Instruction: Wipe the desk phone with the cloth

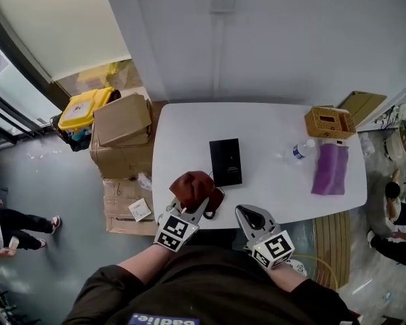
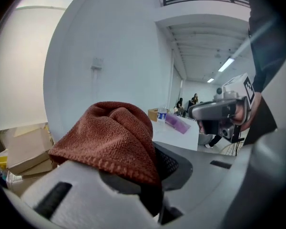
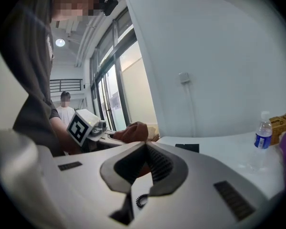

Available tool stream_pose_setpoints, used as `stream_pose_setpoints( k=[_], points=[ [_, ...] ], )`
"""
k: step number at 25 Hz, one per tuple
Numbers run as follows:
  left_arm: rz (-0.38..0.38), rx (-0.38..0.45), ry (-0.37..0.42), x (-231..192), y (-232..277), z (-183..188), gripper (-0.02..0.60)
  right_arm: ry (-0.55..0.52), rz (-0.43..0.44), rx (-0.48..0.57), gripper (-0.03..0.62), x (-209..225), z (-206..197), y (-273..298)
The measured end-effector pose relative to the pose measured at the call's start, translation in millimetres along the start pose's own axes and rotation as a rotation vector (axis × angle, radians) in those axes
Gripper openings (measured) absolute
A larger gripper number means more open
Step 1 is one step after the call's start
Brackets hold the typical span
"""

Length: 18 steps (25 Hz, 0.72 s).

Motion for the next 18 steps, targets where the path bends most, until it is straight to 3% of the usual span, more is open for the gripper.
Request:
stream_pose_setpoints(
  k=[9,18],
  points=[
    [0.036,0.156,-0.03,-17.5,-83.3,45.6,0.057,-0.049,0.047,0.01,0.028,-38.8,16.3,30.3],
    [-0.027,0.233,-0.029,-0.2,-111.1,55.0,0.057,-0.108,0.083,0.003,0.028,-70.6,21.6,40.4]
  ],
)
Point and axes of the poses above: the fingertips, and each gripper's own axes: y forward along the fingers, x to its right, z out of its top, the point moved 5 cm from there along -y, backward along the fingers, and after that the axes turned 4 degrees about x, right-handed, at the moved point
